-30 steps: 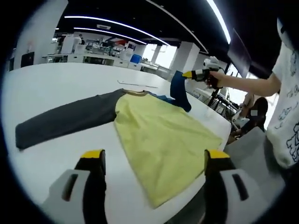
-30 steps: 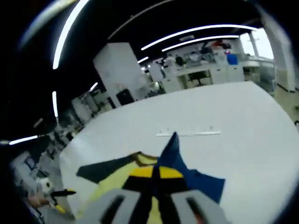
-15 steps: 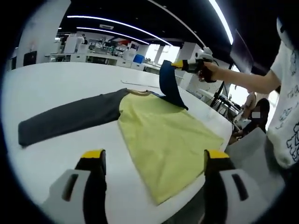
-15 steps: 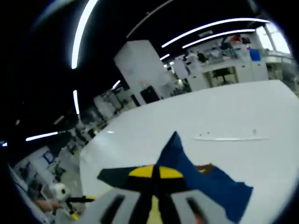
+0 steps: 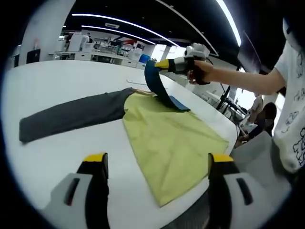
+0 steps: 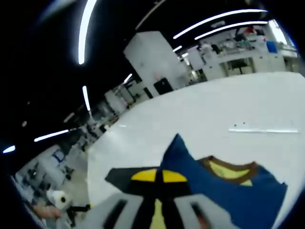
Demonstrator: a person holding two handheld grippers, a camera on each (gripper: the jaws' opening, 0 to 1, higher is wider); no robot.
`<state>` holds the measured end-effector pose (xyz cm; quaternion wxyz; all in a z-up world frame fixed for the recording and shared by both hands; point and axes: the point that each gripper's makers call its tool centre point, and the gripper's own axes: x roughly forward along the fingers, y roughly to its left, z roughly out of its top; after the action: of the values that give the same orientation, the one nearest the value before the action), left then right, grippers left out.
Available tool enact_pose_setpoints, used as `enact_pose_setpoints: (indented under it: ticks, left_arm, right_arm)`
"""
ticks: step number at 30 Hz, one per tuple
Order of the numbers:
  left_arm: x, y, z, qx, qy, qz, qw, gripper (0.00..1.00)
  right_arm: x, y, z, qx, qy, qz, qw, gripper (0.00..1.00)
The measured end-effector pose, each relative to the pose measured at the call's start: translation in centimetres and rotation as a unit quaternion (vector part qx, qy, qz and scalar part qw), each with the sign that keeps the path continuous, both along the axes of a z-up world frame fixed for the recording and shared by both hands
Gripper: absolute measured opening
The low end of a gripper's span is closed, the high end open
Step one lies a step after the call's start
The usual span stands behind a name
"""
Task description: Fold the garment on the visible template until the final outline fits inside the template.
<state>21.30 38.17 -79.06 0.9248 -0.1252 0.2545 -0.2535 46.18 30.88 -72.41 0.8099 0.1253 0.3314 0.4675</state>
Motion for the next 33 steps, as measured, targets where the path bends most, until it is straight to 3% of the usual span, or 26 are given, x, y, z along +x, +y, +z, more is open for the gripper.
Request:
enact_pose_setpoints:
  ticks: [4,10,16,28,33]
  left_arm:
    - [-0.1,-0.1,-0.1,-0.002,0.003,0.001,1.0,0.83]
    - [-0.2,-0.2,-0.4,-0.007,0.006,0.008,0.9999,0.83]
    - [-0.1,-0.5,-0.5,-0.012,0.008,0.012,0.9998,0.83]
    - [0.8,-0.5,0.1,-0.025,-0.003,0.027,0.9993,0.82]
    - [1.3,-0.9,0.3,-0.027,-0.007,0.023,0.9994,0.82]
  right_arm:
    - [0.4,0.5,-3.6,-0.05,0.006,0.003,0.9987,0.0]
    - [0.5,1.6,-6.2,-0.06,0.026,0.007,0.9979,0.0]
    - [-0.4,2.5,-7.3,-0.066,0.041,0.014,0.9969,0.0]
    - [-1.0,3.3,-8.7,-0.092,0.034,0.035,0.9945,0.0]
    - [-0.8,3.4,-8.1,-0.088,0.018,0.051,0.9947,0.15]
